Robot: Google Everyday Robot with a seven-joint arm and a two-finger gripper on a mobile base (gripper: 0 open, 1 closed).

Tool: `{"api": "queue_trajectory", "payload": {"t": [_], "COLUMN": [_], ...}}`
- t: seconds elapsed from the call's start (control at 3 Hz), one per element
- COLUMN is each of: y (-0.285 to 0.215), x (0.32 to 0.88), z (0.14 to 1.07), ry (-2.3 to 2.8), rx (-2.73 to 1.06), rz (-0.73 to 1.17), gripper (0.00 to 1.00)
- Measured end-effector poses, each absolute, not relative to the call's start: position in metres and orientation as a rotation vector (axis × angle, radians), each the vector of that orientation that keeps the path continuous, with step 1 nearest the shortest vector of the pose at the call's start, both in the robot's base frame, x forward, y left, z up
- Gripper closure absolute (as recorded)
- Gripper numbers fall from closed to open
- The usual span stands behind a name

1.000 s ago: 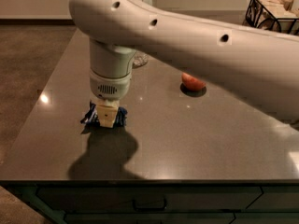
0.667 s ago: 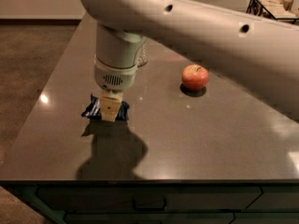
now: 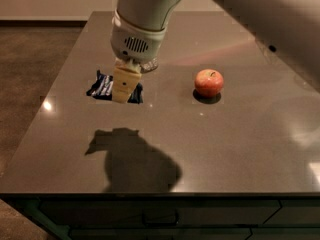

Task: Pick rxbar blueberry

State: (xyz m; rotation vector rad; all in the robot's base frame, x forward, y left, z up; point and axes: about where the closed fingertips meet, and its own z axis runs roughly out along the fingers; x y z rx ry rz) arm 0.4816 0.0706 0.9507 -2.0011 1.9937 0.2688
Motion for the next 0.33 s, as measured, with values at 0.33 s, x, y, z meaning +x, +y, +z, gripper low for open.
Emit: {"api": "queue_trajectory", "payload": {"t": [0.33], "y": [0.0708], "x": [0.4818], "z": [0.9523], "ry": [1.990], "rx": [-2.001], "rz": [0.269], "gripper": [1.00]}}
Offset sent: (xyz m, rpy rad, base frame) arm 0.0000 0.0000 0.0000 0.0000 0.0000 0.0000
